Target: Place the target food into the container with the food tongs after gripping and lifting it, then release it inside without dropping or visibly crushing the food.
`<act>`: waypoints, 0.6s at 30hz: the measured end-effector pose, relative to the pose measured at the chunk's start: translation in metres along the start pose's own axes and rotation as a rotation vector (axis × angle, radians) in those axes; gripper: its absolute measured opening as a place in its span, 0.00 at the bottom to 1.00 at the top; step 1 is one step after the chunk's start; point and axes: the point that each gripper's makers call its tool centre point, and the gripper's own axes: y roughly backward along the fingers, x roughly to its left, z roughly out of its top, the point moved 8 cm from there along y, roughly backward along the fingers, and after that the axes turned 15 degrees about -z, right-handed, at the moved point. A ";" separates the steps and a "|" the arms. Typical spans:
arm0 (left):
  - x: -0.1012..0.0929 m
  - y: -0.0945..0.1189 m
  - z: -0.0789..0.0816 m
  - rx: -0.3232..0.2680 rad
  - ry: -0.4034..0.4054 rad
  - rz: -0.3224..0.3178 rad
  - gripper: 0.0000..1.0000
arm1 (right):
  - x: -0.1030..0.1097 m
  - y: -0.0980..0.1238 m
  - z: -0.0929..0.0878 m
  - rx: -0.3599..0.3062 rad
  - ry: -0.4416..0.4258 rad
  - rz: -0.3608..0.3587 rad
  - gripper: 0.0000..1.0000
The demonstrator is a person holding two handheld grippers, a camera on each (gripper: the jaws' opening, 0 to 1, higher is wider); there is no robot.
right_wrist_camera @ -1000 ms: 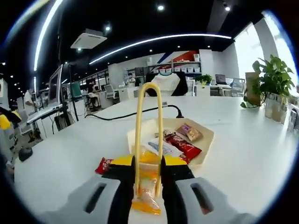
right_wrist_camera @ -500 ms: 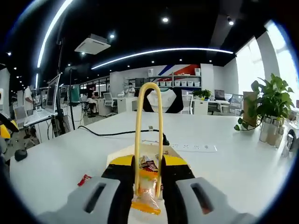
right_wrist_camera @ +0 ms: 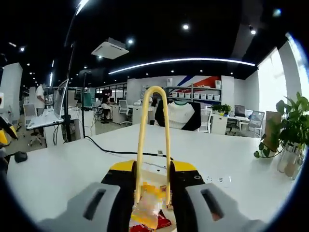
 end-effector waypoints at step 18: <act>-0.004 -0.011 0.003 -0.004 -0.008 -0.032 0.36 | -0.002 0.032 0.007 0.013 -0.092 0.040 0.00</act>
